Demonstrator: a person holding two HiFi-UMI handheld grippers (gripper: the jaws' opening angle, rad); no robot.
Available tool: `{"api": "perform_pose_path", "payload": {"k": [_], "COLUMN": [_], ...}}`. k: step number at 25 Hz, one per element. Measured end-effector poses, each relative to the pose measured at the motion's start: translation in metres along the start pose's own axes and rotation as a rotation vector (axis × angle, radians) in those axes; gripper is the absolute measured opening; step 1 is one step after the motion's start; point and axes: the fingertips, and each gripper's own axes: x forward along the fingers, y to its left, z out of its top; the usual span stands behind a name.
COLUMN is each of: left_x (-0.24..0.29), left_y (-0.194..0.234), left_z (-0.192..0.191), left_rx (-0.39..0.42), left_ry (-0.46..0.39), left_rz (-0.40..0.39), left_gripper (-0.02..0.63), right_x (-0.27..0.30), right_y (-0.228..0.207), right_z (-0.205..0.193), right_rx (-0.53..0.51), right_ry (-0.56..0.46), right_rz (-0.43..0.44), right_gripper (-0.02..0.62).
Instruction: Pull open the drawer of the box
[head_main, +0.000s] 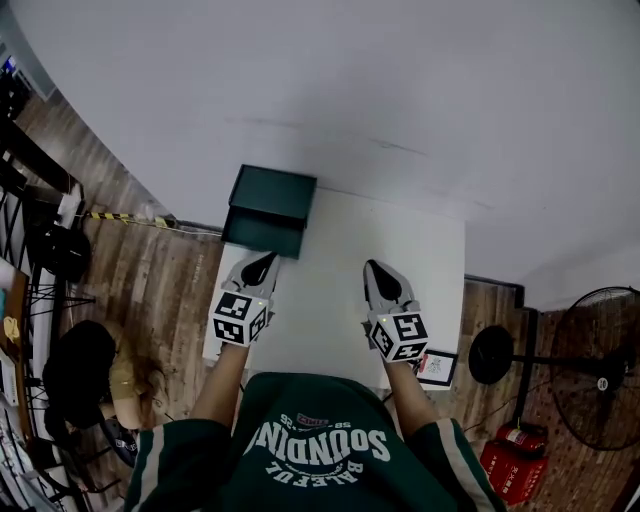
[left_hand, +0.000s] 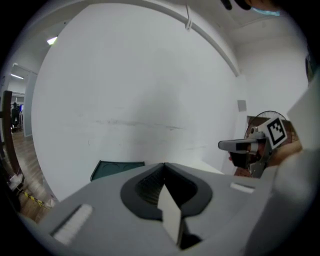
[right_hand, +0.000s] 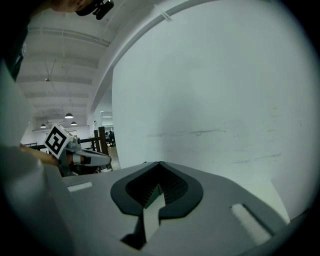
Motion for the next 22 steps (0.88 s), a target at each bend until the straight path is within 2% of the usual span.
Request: {"api": "perform_pose_path", "payload": {"k": [5, 22], "left_x": [-0.002, 0.014], "left_y": [-0.009, -0.015], "left_z": [0.018, 0.015], "left_rx": [0.01, 0.004], "left_ry": [-0.048, -0.026], "left_rz": [-0.01, -0.021], "left_gripper": [0.052, 0.052], "right_x": [-0.004, -0.01], "right_y": [-0.006, -0.019], "right_z": [0.004, 0.001], "right_rx": [-0.01, -0.001], "right_ry": [-0.014, -0.022], "right_rz": [-0.024, -0.048], "right_gripper": [0.002, 0.002]}}
